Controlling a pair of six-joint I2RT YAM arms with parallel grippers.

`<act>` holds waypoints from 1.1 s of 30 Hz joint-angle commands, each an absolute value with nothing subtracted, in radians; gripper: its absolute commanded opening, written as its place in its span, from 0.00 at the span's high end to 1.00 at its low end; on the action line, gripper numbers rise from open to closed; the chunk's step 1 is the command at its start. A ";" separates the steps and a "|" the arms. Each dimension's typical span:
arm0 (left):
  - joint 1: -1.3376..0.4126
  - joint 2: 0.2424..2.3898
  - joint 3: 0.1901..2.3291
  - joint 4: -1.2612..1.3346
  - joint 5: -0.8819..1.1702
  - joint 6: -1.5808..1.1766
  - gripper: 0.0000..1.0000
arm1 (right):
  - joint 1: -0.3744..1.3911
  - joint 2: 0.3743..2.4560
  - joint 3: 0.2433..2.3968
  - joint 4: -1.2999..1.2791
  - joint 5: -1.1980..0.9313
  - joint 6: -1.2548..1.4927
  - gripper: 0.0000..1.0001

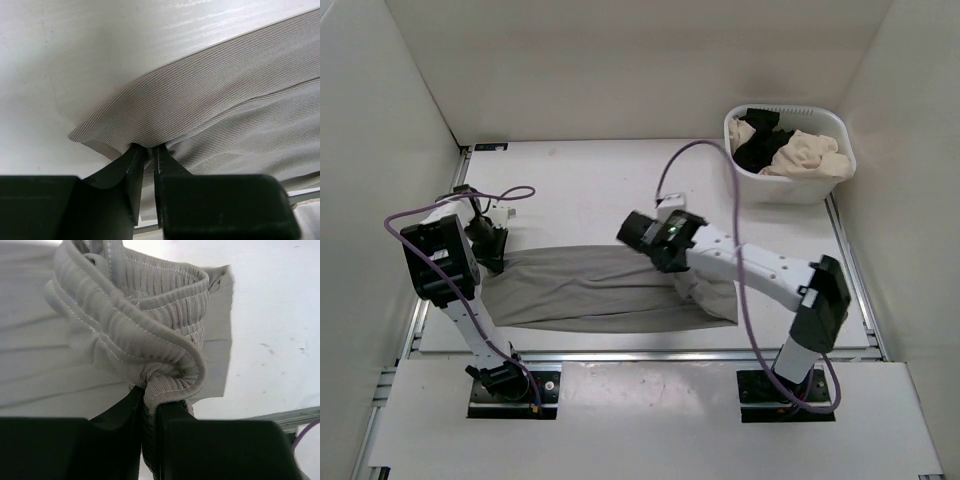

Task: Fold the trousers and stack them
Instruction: Fold the trousers

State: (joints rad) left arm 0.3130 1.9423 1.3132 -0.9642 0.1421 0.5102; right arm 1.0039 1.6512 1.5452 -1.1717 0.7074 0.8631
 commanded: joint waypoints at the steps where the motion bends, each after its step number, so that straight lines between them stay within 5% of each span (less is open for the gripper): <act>1: 0.314 1.913 1.287 -0.965 0.170 0.499 0.73 | 1.115 1.741 1.629 -1.173 0.749 0.999 1.00; 7: 0.314 1.913 1.287 -0.965 0.144 0.499 0.73 | 1.209 2.001 1.833 -1.101 0.773 0.980 1.00; 14: 0.314 1.904 1.278 -0.965 0.124 0.508 0.71 | 1.209 2.042 1.850 -0.976 0.790 0.957 1.00; 16: 0.314 1.904 1.278 -0.965 0.124 0.508 0.68 | 1.232 2.075 1.824 -0.907 0.727 0.913 0.86; 19: 0.314 1.879 1.278 -0.965 0.115 0.499 0.63 | 1.284 2.153 1.879 -0.833 0.587 0.746 0.48; 22: 0.314 1.855 1.290 -0.965 0.083 0.499 0.61 | 1.341 2.203 2.000 -0.833 0.536 0.579 0.31; 25: 0.314 1.845 1.331 -0.974 0.045 0.499 0.58 | 1.351 2.149 2.000 -0.804 0.526 0.520 0.23; 33: 0.314 1.781 1.462 -1.031 -0.020 0.465 0.55 | 1.246 1.786 1.775 -0.752 0.508 0.540 0.21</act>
State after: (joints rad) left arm 0.3130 1.8977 1.3968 -1.0061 0.0212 0.4831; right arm 1.3209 1.9926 1.8179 -0.7959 0.5026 0.5495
